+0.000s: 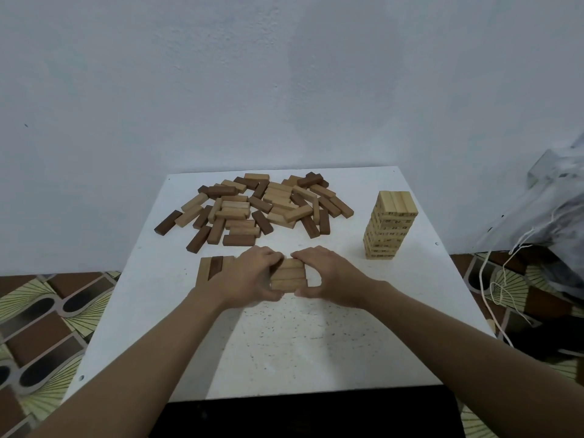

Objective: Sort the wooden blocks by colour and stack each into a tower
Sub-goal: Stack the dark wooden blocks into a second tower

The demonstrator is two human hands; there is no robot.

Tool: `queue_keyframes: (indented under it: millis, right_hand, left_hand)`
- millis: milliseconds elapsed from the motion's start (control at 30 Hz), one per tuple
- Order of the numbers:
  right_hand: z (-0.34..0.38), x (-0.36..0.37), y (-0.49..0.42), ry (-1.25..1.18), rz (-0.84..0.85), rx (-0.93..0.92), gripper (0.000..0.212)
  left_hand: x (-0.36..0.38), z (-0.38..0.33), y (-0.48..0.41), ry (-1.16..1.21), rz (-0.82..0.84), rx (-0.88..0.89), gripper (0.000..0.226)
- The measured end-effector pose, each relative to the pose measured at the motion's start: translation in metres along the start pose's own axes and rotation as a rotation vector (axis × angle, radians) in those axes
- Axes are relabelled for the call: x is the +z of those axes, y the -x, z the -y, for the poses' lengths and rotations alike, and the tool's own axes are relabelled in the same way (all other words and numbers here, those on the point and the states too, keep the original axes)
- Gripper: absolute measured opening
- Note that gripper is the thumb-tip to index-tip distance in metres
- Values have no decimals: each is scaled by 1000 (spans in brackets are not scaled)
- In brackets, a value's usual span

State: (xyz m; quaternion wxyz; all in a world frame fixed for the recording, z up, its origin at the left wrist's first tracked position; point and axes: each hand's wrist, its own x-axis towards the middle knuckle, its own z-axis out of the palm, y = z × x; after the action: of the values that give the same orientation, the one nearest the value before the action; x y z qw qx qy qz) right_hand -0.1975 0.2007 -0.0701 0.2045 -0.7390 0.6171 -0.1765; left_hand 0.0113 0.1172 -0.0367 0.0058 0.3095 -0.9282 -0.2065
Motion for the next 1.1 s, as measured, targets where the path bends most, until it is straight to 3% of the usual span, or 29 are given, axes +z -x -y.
queue_keyframes:
  millis: [300, 433, 700, 1100]
  right_hand:
    - [46, -7, -26, -81, -93, -84, 74]
    - [74, 5, -50, -89, -87, -92, 73]
    - [88, 33, -80, -46, -18, -61, 75]
    - [89, 40, -83, -70, 40, -19, 80]
  left_hand:
    - [-40, 41, 34, 242, -134, 62, 61]
    - [-56, 74, 51, 217, -135, 9, 75]
    - [-46, 120, 60, 223, -116, -86, 76]
    - [-33, 135, 68, 268, -136, -161, 97]
